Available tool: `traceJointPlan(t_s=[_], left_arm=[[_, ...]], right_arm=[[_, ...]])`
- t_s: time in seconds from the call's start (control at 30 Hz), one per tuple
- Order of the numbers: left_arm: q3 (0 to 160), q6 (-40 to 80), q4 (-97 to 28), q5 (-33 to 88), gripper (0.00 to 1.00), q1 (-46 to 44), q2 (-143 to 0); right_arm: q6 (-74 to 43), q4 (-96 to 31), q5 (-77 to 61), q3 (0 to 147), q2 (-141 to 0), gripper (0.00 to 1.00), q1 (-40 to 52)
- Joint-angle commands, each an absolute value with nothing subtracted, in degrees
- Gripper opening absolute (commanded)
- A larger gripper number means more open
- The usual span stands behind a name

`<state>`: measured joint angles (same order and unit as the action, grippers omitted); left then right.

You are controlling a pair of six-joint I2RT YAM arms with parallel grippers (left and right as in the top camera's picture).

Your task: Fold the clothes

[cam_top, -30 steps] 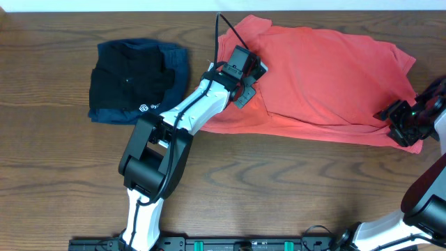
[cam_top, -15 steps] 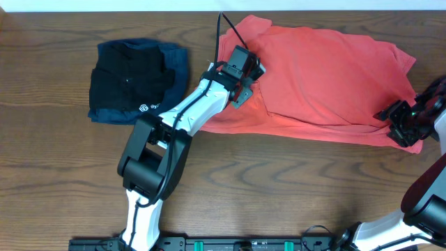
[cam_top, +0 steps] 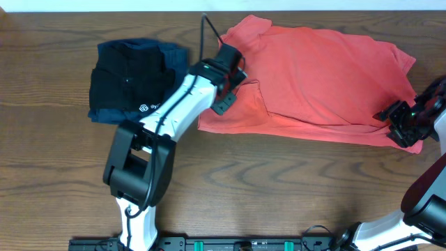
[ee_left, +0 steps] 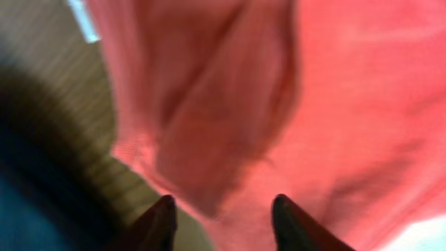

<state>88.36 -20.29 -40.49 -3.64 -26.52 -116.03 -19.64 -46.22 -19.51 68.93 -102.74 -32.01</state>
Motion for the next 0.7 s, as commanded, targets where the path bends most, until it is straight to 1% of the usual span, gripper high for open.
traceJointPlan(t_s=[0.0, 0.07, 0.13, 0.23, 0.43, 0.5, 0.53, 0.6, 0.67], left_arm=[[86.52, -19.86, -38.68, -3.84, 0.42, -23.49, -115.96], [85.80, -19.84, -37.36, -1.63, 0.36, -22.15, -115.98], [85.56, -19.84, -37.19, 2.57, 0.33, -21.12, -115.98], [85.54, -19.81, -37.43, 6.42, 0.33, -20.64, -116.01], [85.54, -19.84, -36.23, 6.46, 0.33, -20.86, -116.05], [85.54, -19.81, -35.31, 6.50, 0.26, -20.84, -116.05], [85.54, -19.84, -35.24, 6.72, 0.24, -20.86, -116.05], [85.54, -19.81, -36.07, 6.98, 0.24, -20.86, -116.05], [85.54, -19.73, -37.63, 6.98, 0.29, -20.86, -116.05]], right_arm=[[-18.83, -46.26, -19.53, 68.77, -103.26, 0.67, -31.83], [-18.83, -46.24, -19.53, 68.77, -103.26, 0.67, -31.81], [-18.83, -46.24, -19.53, 68.77, -103.26, 0.67, -31.81], [-18.83, -46.26, -19.53, 68.77, -103.26, 0.67, -31.79], [-18.83, -46.24, -19.53, 68.77, -103.26, 0.67, -31.81], [-18.83, -46.24, -19.53, 68.77, -103.26, 0.67, -31.79], [-18.83, -46.26, -19.53, 68.77, -103.26, 0.67, -31.79], [-18.83, -46.26, -19.53, 68.77, -103.26, 0.67, -31.79], [-18.83, -46.30, -19.53, 68.77, -103.26, 0.67, -31.81]])
